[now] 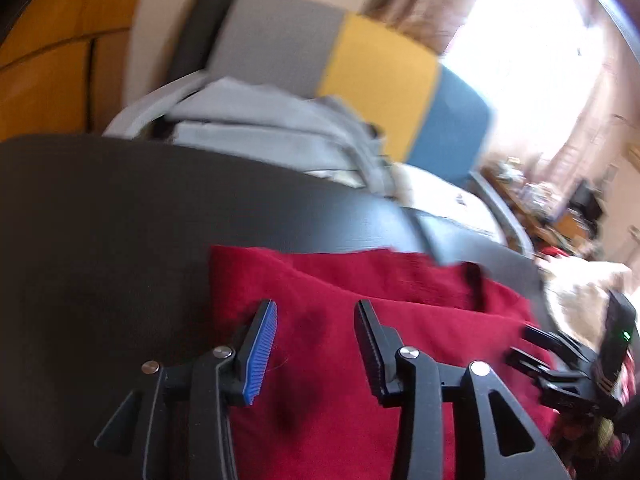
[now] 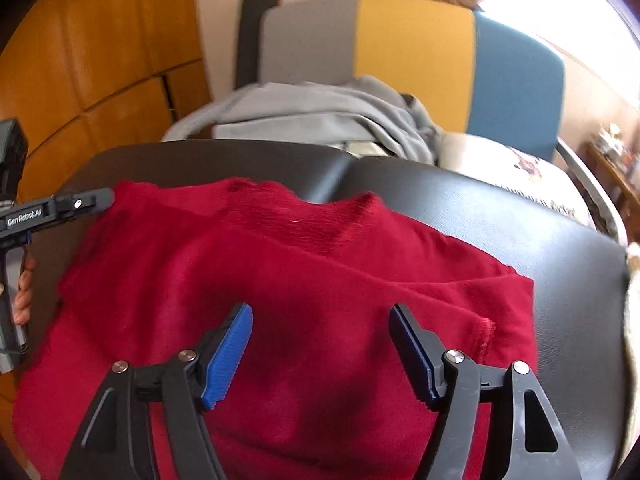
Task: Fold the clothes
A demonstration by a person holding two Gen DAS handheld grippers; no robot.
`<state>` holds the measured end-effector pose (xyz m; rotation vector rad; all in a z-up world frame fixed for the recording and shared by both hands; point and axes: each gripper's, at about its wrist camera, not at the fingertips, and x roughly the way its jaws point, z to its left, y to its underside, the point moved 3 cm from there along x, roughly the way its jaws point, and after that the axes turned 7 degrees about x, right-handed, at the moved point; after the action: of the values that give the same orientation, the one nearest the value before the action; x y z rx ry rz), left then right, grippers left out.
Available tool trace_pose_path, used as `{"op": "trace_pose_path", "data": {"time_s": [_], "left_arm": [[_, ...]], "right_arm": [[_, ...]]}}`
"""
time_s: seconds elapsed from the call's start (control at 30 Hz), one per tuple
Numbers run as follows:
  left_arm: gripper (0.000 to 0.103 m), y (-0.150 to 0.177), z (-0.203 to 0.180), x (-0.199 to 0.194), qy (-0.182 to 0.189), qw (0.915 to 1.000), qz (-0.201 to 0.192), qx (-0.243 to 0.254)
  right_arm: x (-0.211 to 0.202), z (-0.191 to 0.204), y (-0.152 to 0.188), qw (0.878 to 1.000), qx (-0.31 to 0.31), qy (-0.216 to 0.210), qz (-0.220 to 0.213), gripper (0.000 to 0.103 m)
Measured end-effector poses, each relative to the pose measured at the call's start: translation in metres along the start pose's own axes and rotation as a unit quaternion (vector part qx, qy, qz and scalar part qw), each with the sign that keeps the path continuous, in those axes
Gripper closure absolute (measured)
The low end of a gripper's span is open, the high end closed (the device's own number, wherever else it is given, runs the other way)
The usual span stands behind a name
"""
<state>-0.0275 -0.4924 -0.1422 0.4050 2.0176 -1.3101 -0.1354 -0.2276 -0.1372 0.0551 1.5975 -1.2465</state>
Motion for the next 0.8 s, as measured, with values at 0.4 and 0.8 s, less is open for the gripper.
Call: {"op": "trace_pose_path", "data": {"time_s": [0.4,0.8], "left_arm": [[0.064,0.008,0.009,0.030,-0.056,0.9984,0.005,0.010],[0.064,0.001,0.004,0.026,-0.074,0.9969,0.009,0.024]], "right_arm": [[0.028,-0.027,0.000,0.999,0.025,0.025,0.016,0.000],[0.030,-0.028,-0.004,0.999,0.026,0.025,0.013,0.000]]}}
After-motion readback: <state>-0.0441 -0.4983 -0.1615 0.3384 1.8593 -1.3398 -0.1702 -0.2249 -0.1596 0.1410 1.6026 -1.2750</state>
